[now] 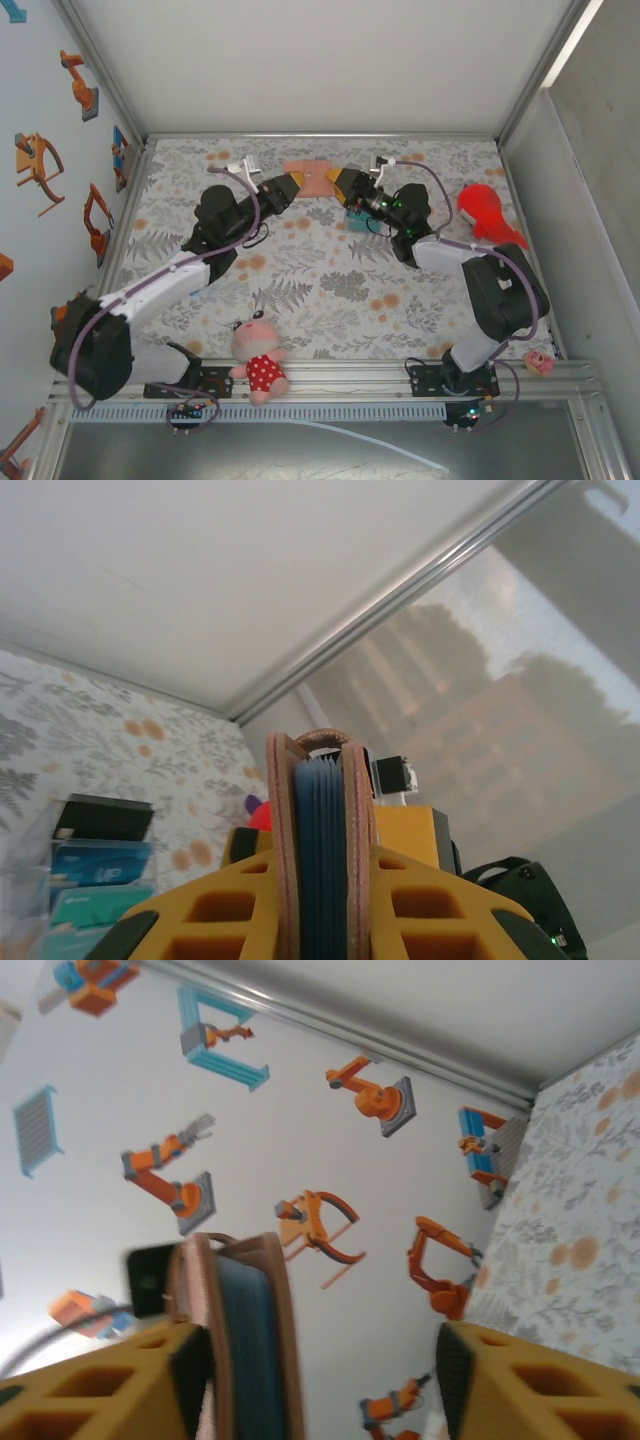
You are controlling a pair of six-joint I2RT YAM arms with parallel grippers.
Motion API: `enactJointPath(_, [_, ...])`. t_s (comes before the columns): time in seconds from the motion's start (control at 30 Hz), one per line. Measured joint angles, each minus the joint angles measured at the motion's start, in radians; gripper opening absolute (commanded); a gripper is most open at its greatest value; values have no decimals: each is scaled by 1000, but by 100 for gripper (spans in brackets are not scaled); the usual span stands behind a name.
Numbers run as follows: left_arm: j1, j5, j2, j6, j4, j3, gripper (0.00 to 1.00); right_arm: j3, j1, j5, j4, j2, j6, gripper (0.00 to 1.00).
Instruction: Take the credit cards out of the card holder
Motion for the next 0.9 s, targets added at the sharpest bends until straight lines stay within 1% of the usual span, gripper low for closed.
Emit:
enactJointPath(0.1, [4,-2,-68,132,-247,97,0,-5,-21,-19,-40,-30,-48,80])
enactJointPath(0.17, [8,4,-94,217,-388,157,0,-14,-40,-31,-89,-63,-94,82])
enactJointPath(0.23, [11,19,-108,300,-510,206,0,-25,-58,-42,-179,-119,-169,82])
enactJointPath(0.33, [12,54,-109,425,-689,277,0,-23,-63,-46,-400,-244,-340,82])
enactJointPath(0.4, [12,95,-109,506,-787,311,2,3,-54,-32,-629,-360,-522,84])
enactJointPath(0.43, [12,116,-109,536,-817,321,2,19,-48,-24,-707,-398,-584,85])
enactJointPath(0.47, [12,144,-109,572,-847,330,2,44,-40,-12,-805,-451,-679,87])
enactJointPath(0.53, [12,191,-108,626,-888,339,2,75,-30,-9,-927,-530,-821,89])
enactJointPath(0.6, [11,237,-101,674,-923,348,2,97,-25,-13,-1029,-598,-949,89])
enactJointPath(0.67, [10,278,-90,713,-946,361,3,116,-24,-29,-1108,-634,-1051,86])
enactJointPath(0.77, [4,341,-69,765,-967,380,4,140,-16,-81,-1210,-635,-1180,85])
enactJointPath(0.9, [-22,408,-35,829,-990,414,4,211,6,-148,-1368,-567,-1309,80])
